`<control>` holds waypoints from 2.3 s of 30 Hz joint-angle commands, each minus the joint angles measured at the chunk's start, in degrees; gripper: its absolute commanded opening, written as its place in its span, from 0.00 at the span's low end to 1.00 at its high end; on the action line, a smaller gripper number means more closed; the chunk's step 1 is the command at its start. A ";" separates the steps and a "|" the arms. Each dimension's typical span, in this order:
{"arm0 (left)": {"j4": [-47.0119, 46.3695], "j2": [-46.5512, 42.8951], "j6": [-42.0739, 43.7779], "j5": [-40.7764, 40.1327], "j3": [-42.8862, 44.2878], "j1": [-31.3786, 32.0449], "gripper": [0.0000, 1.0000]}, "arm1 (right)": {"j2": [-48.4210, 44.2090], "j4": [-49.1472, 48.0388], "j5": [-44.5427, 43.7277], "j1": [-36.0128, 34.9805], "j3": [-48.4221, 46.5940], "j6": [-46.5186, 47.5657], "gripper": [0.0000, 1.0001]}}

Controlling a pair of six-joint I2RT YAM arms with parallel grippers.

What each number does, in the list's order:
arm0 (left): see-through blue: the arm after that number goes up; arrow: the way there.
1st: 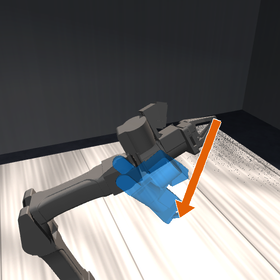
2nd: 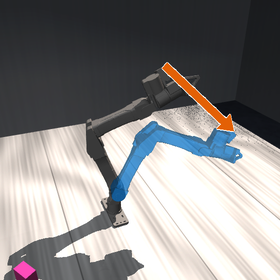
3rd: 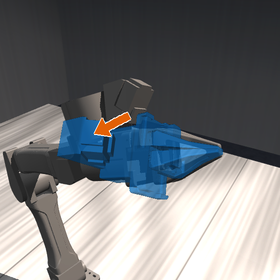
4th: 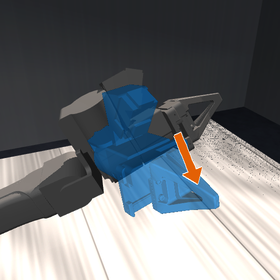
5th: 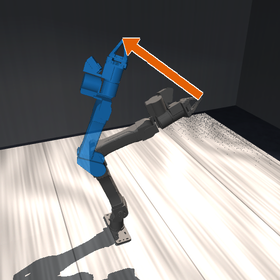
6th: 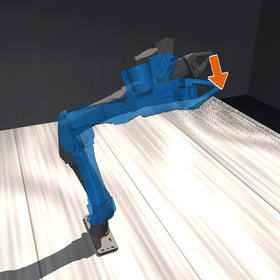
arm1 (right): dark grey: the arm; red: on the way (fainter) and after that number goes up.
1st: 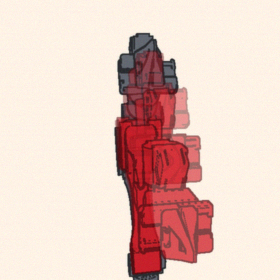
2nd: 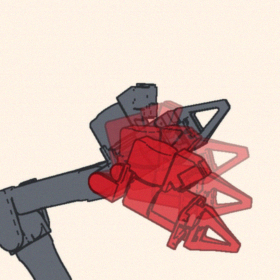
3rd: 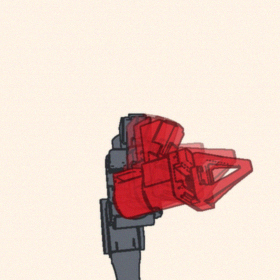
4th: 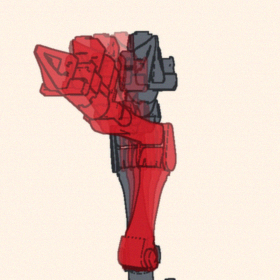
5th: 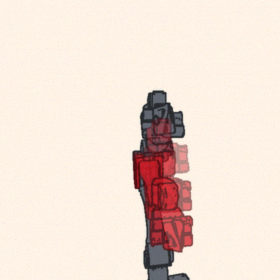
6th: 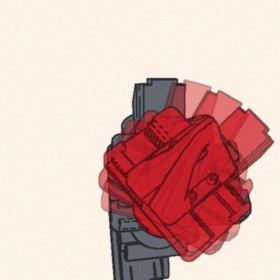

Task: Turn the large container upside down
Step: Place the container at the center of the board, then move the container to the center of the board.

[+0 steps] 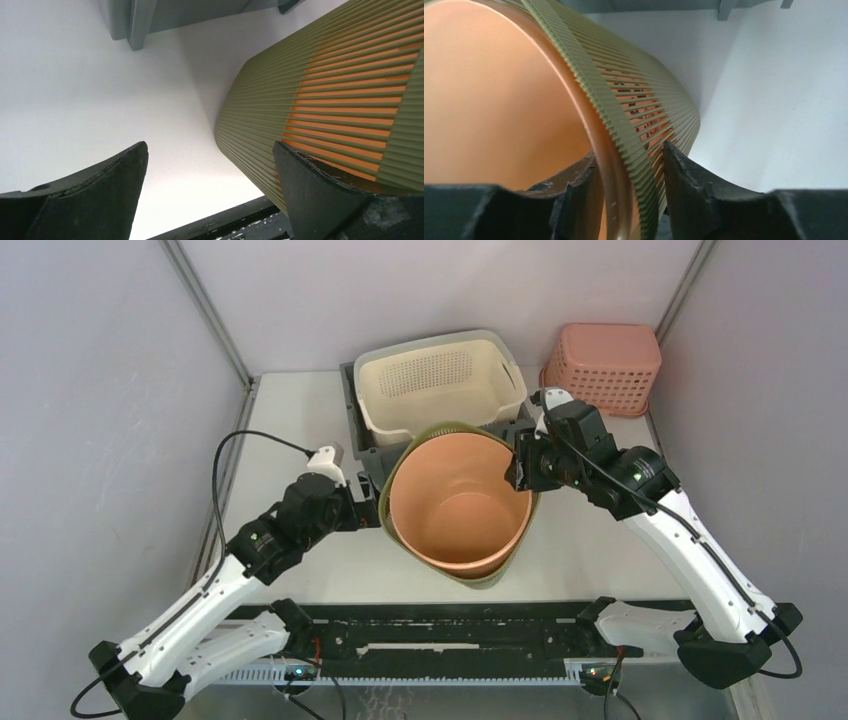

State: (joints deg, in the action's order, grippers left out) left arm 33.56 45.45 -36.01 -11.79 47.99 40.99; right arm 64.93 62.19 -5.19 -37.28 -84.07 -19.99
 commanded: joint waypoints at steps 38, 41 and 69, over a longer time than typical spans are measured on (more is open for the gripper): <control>-14.40 46.17 -11.83 -2.60 15.50 -22.64 0.95 | -5.91 -4.82 11.42 12.07 -2.74 0.18 0.99; -13.47 49.90 -11.42 -3.70 19.17 -23.50 0.95 | -6.82 -4.74 12.09 13.44 -1.31 0.39 0.99; 1.36 14.63 -3.51 6.68 10.74 -19.42 1.00 | -11.99 -8.33 9.51 28.95 6.49 -2.33 0.99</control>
State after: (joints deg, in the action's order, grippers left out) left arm 28.03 73.38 -41.52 -8.05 65.19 19.03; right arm 52.93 56.69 6.59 -9.93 -77.91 -21.37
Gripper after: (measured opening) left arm 0.998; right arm 0.994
